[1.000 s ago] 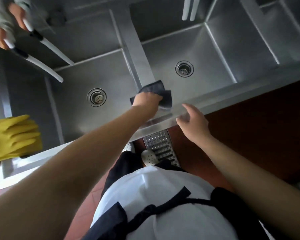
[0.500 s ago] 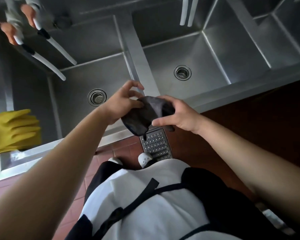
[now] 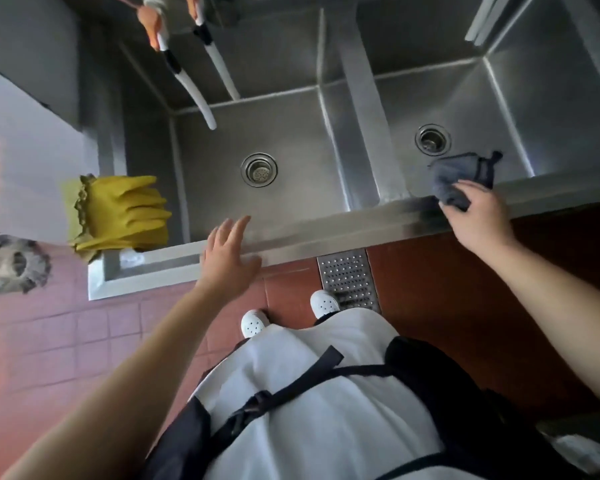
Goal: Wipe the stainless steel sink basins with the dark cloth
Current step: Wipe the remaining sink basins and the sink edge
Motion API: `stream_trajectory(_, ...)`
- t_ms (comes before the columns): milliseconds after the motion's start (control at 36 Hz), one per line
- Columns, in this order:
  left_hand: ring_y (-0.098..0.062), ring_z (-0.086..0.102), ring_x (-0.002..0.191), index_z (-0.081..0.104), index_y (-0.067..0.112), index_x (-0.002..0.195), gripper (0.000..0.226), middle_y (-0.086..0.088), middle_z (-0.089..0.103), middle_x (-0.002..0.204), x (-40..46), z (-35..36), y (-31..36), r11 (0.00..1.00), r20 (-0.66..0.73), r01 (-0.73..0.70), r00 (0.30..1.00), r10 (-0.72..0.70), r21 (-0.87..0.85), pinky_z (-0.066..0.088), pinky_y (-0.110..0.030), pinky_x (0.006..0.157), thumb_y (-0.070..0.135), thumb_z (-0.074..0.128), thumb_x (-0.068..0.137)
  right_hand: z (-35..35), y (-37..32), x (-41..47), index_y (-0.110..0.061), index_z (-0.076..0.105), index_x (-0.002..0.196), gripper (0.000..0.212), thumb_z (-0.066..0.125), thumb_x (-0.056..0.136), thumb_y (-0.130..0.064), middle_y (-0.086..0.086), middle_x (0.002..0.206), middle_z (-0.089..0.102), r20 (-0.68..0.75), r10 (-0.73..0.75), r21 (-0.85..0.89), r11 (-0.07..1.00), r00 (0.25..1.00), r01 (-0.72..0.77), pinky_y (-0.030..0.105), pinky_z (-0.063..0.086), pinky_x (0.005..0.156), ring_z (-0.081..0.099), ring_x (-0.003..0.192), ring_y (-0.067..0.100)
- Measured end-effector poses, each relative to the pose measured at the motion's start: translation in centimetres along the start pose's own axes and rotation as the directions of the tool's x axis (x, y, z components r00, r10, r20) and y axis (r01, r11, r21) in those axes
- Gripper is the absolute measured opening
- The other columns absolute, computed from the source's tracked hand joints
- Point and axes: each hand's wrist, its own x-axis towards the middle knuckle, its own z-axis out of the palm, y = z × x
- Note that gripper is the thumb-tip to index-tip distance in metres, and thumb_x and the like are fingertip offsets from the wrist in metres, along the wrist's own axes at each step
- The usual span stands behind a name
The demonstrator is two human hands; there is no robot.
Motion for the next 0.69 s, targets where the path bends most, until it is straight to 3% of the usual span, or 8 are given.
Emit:
stream_trajectory(56,-0.031,0.005,0.152,0.016,0.03,0.158,0.084,-0.006,0.009,0.166,-2.1,-0.5,-4.5,0.991,-0.015,0.112,0.994,-0.112,0.066,0.015,-0.051,0.121,0.037,0.066,0.09,3.2,-1.0,-2.1,-0.006,0.065,0.125,0.039,0.067,0.09,-0.021,0.018,0.134,0.06,0.079,0.024,-0.077,0.997,0.997,-0.018,0.046,0.044,0.101,0.054,0.124,0.04)
stream_trajectory(111,-0.028,-0.002,0.153,0.009,0.035,0.158,0.09,-0.001,-0.001,0.167,-3.9,-0.9,-8.3,0.972,-0.042,0.22,0.975,-0.217,0.085,0.011,-0.051,0.121,0.039,0.066,0.089,5.6,-2.2,-4.0,-0.005,0.064,0.126,0.038,0.065,0.091,-0.02,0.017,0.138,0.058,0.054,-0.02,-0.176,0.984,0.998,0.029,0.051,0.043,0.103,0.049,0.129,0.043)
stream_trajectory(194,-0.028,-0.008,0.153,0.006,0.04,0.157,0.092,0.003,-0.007,0.167,-5.9,-1.9,-13.0,0.94,-0.103,0.341,0.936,-0.336,0.032,0.006,-0.052,0.121,0.037,0.066,0.087,8.6,-5.7,-5.7,-0.003,0.067,0.121,0.037,0.06,0.091,-0.024,0.017,0.131,0.062,-0.007,-0.068,-0.236,0.97,0.998,0.064,0.054,0.045,0.096,0.05,0.123,0.044)
stream_trajectory(306,-0.028,-0.01,0.153,0.004,0.037,0.158,0.094,0.002,-0.009,0.167,-7.1,-3.4,-17.8,0.904,-0.154,0.426,0.897,-0.415,0.042,0.001,-0.049,0.122,0.037,0.064,0.085,12.8,-11.8,-8.2,-0.007,0.069,0.122,0.038,0.067,0.087,-0.023,0.016,0.134,0.061,0.054,-0.179,-0.223,0.957,0.982,0.187,0.052,0.04,0.099,0.053,0.127,0.036)
stream_trajectory(472,-0.028,-0.014,0.152,-0.004,0.034,0.158,0.097,0.001,-0.009,0.167,-7.9,-4.3,-22.7,0.9,-0.106,0.413,0.91,-0.401,0.138,0.002,-0.05,0.123,0.038,0.062,0.087,19.6,-20.7,-12.7,-0.014,0.066,0.128,0.044,0.068,0.086,-0.028,0.009,0.144,0.055,0.238,-0.309,-0.195,0.914,0.921,0.357,0.048,0.029,0.106,0.047,0.135,0.028)
stream_trajectory(694,-0.031,-0.018,0.151,-0.008,0.039,0.156,0.099,0.008,-0.01,0.167,-8.4,-4.3,-24.9,0.934,-0.096,0.304,0.952,-0.29,0.188,0.0,-0.051,0.123,0.036,0.061,0.085,25.1,-30.8,-16.4,-0.026,0.054,0.139,0.049,0.057,0.092,-0.04,-0.001,0.152,0.043,0.453,-0.372,-0.256,0.817,0.81,0.518,0.045,0.033,0.105,0.043,0.135,0.027)
